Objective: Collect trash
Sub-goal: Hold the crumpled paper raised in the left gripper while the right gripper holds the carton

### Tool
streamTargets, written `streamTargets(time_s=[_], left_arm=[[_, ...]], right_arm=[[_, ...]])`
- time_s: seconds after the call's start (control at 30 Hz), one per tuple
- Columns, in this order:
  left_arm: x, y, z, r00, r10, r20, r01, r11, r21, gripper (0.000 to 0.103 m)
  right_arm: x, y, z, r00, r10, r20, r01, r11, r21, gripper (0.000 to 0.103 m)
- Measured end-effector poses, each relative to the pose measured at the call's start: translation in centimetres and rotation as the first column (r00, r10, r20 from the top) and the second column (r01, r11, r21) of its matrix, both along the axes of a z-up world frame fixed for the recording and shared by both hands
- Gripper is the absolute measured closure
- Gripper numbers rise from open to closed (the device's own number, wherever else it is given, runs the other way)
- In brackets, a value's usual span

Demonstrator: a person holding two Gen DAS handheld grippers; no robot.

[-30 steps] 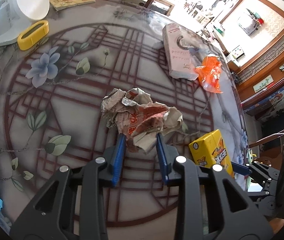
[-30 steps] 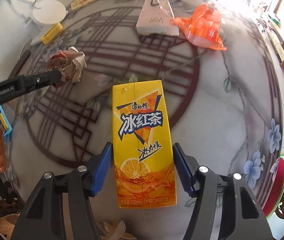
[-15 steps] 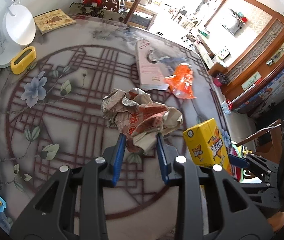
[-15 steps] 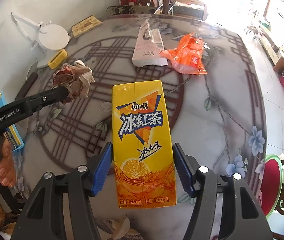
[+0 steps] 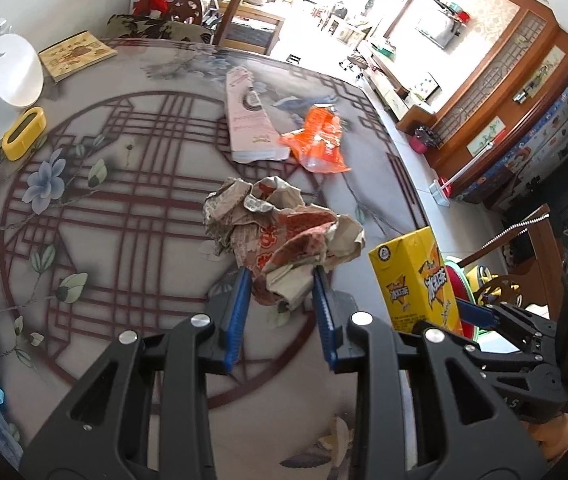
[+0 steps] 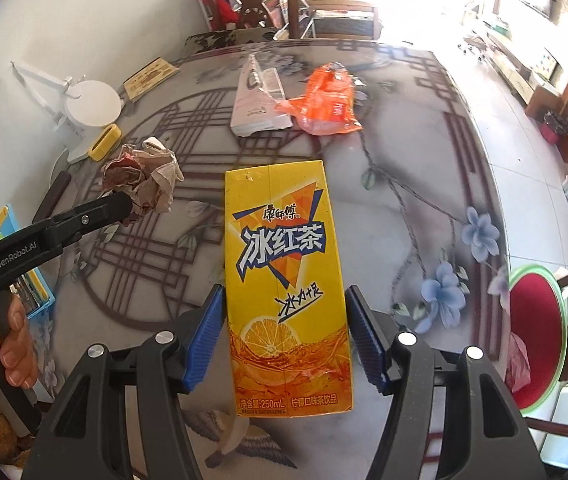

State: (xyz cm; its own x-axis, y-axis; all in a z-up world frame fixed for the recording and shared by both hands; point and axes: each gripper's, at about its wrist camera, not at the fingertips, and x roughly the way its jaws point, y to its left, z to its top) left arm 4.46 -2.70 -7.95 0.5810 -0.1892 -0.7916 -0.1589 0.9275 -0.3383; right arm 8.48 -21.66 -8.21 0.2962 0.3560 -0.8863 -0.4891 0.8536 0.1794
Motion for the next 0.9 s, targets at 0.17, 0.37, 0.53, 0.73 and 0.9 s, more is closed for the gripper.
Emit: streamTargets(time_s=[0.17,0.37,0.53,0.73,0.9], left_arm=[[0.1,-1.7,0.1,1.000,-0.023,-0.004,0.023,1.000,0.007,0.073],[0.1,-3.8,0.3,0.999,-0.033,-0.003,0.033,0.999,0.012,0.073],[0.1,-5.8,0.6,0.999,-0.041,0.003,0.040,0.999,0.017,0.073],[0.5,-8.8,0.9,0.998,-0.060,0.006,0.059,0.998,0.016,0.073],[0.8,-10.9,0.8,0.997,-0.072,0.006,0.072,0.997,0.014,0.073]], right_arm=[[-0.2,-1.7,0.1,1.000,-0.015,-0.001,0.015,1.000,0.012,0.044],[-0.3,-3.5,0.2,1.000,-0.021,0.000,0.021,1.000,0.021,0.044],[-0.2,-5.7,0.6,0.999,-0.038,0.007,0.038,0.999,0.031,0.044],[-0.4,-8.5,1.1,0.999,-0.052,0.016,0.051,0.998,0.043,0.044],[-0.4,-10.6,1.1,0.998,-0.062,0.015,0.061,0.997,0.046,0.044]])
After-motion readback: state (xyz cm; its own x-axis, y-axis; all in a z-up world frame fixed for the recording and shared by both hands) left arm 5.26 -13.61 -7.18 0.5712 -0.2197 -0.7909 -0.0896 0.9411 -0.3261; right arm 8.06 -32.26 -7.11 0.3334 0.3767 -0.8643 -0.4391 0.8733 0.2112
